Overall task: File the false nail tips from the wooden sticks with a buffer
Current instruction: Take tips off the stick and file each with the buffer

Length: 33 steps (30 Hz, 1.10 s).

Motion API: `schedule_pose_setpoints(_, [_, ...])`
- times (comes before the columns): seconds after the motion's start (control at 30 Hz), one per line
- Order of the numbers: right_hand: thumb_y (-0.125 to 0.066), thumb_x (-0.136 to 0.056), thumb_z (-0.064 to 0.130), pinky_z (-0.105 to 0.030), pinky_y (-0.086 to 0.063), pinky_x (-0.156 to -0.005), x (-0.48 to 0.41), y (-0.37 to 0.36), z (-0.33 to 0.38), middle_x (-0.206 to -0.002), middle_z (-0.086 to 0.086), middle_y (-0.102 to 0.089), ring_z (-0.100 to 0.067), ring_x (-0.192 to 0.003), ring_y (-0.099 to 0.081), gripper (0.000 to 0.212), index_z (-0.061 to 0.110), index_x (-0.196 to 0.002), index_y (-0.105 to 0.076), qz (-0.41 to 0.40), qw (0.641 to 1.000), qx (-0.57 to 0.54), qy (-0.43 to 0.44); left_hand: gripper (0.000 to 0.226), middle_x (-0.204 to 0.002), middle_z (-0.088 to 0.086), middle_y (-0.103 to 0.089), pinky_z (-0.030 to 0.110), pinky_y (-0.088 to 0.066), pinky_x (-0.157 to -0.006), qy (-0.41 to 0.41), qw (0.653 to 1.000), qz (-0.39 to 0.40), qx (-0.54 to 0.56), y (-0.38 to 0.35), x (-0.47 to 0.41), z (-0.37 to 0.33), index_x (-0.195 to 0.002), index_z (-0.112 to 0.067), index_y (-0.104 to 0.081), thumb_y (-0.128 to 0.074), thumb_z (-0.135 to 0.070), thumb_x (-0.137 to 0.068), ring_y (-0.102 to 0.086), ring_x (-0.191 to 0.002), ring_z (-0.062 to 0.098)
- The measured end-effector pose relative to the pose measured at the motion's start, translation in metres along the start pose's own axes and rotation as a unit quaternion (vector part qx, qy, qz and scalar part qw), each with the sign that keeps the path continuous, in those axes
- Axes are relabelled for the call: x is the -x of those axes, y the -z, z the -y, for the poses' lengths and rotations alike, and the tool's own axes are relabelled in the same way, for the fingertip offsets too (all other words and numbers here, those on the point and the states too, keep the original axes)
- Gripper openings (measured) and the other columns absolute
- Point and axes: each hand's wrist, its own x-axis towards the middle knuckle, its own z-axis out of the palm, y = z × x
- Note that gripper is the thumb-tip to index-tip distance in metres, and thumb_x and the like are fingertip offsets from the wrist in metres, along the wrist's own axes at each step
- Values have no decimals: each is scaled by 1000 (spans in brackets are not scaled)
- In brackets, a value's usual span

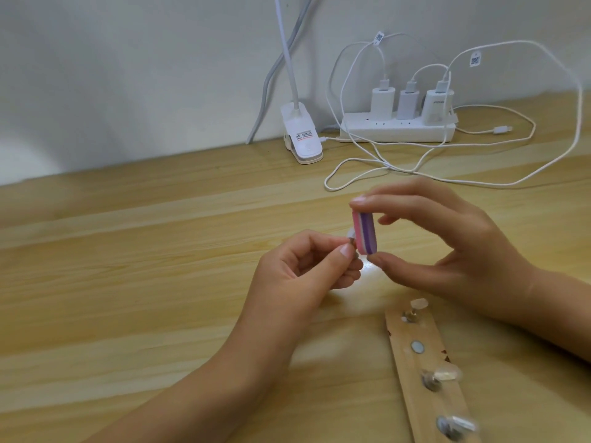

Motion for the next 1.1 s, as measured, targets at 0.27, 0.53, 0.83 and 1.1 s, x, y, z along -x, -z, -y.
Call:
schedule_pose_setpoints(0.27, [-65,-88,17,-34,-50,-90,2,0,-3,-122,-8,-59,-24,-114,-57,42,9,-129,-56,6,1000,0,-12,9,-72,1,-72,16,-51,-66,-5,1000,9,-12,0,1,0,-77,-23,-75,-67,-19,-80,-66,-68,8])
schedule_pose_setpoints(0.53, [-63,-88,-1,-33,-53,-89,3,-7,-1,-125,-14,-57,-25,-110,-58,47,0,-134,-50,8,1000,-13,7,8,-73,-1,-71,15,-50,-66,-19,999,15,-34,2,1,3,-79,-22,-73,-66,-20,-83,-65,-69,6])
schedule_pose_setpoints(0.83, [-61,-86,-4,-23,-44,-98,2,-10,-1,-126,-13,-58,-19,-115,-57,50,1,-135,-49,-7,1000,2,-5,7,-68,-3,-68,14,-48,-65,-4,996,55,-68,0,0,6,-78,-23,-71,-67,-20,-82,-62,-64,4])
schedule_pose_setpoints(1.1, [-62,-88,0,-23,-45,-98,5,-11,2,-126,-11,-58,-18,-117,-56,47,2,-133,-51,0,1000,3,-8,10,-70,-4,-68,15,-49,-65,7,1000,6,-12,4,-5,5,-86,-18,-72,-63,-22,-83,-62,-65,5])
